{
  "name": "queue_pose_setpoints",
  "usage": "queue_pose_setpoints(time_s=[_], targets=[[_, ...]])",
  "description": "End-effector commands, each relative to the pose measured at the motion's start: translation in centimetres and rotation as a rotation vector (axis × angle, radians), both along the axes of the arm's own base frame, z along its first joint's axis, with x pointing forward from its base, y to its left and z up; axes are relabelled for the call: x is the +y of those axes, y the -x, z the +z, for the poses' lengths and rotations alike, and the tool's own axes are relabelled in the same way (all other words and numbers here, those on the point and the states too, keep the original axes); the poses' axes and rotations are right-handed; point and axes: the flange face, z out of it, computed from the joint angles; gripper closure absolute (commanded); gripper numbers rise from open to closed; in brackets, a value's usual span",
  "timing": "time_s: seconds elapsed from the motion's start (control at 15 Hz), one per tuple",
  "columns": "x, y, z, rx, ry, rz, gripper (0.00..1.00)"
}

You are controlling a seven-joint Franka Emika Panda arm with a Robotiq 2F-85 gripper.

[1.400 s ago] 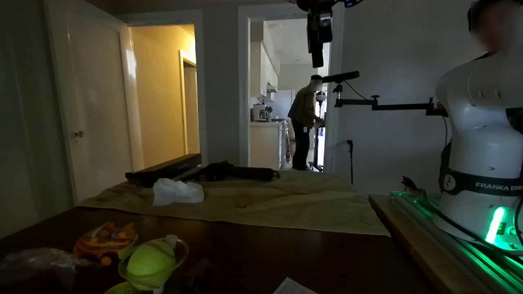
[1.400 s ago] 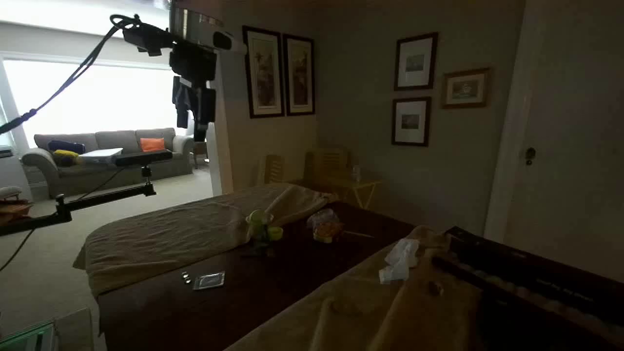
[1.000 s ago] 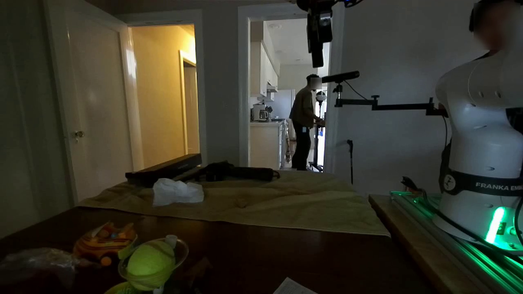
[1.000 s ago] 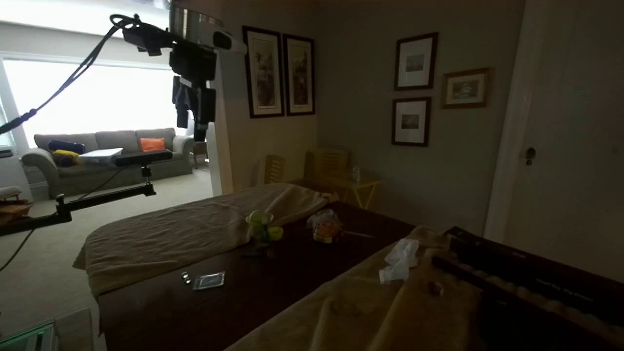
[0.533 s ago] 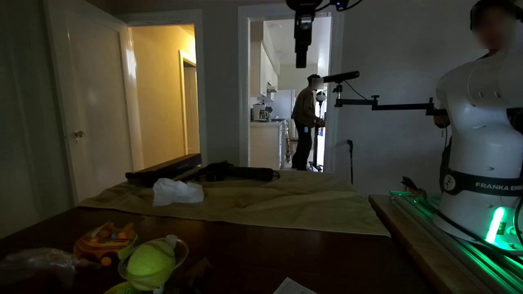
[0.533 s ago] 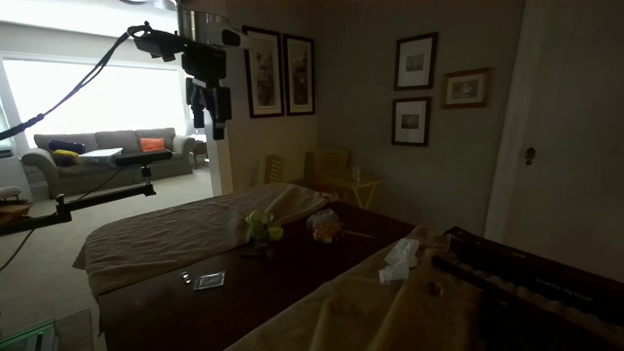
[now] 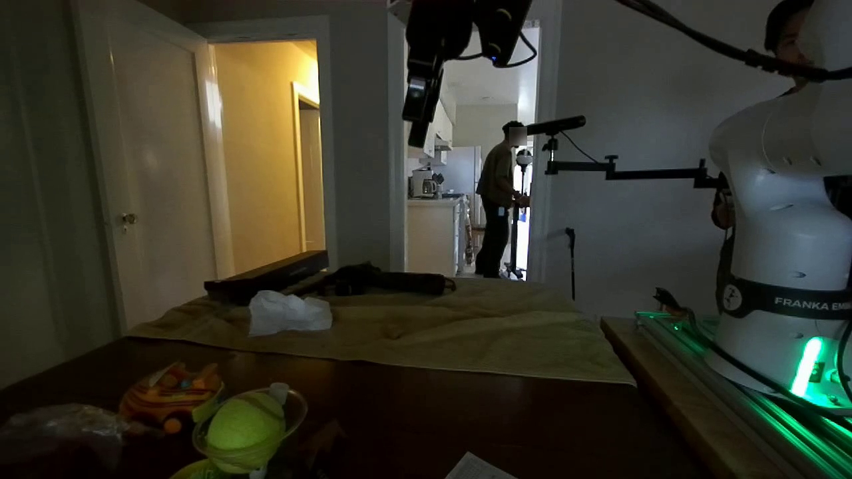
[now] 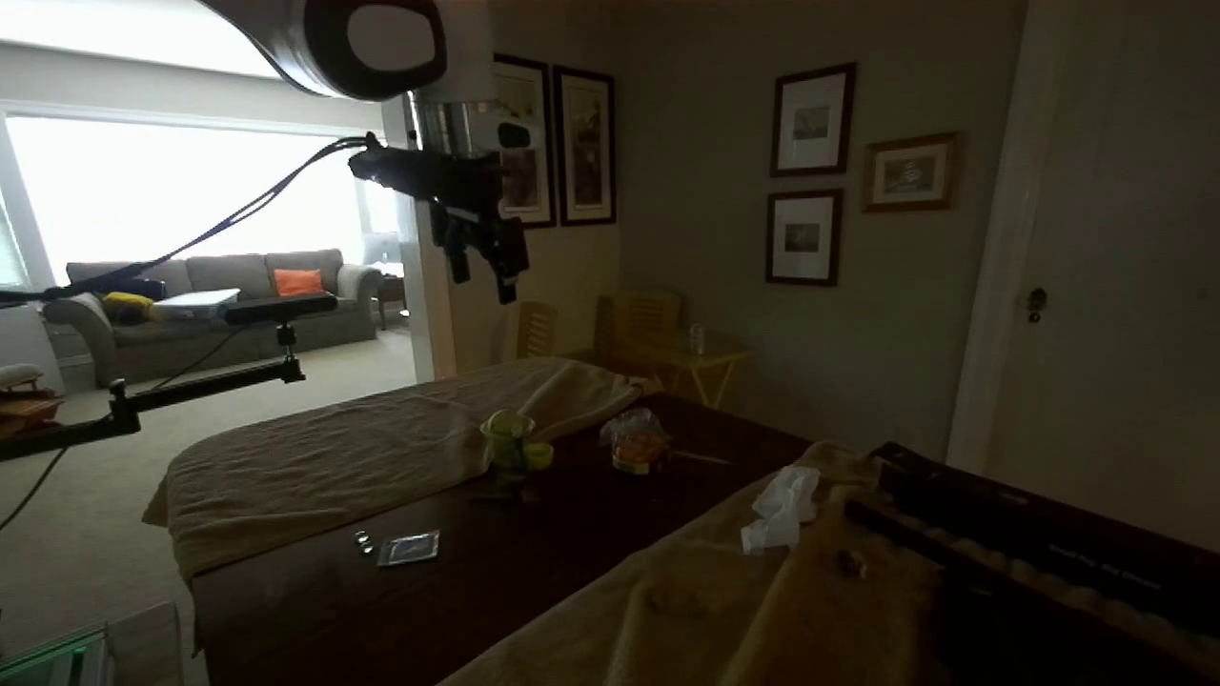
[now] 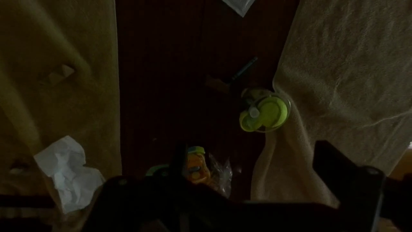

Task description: Remove the tennis ball from the clear cup and use the napkin to wipe the table then move the toy car to the right.

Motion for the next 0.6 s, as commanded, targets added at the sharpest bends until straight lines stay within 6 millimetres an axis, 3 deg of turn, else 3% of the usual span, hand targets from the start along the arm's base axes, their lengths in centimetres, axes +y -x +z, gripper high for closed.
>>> queue_pose_setpoints(time_s=[0.0, 0.13, 0.2, 0.53], targets=[[2.6, -4.2, -2.2, -0.007, -0.053, 0.102, 0.0], [4.3, -5.3, -2.5, 0.02, -0.097, 0.163, 0.0], [2.8, -3.4, -2.8, 0.013, -0.041, 0.105, 0.0], [4.1, -5.0, -3.2, 0.015, -0.064, 0.143, 0.0]])
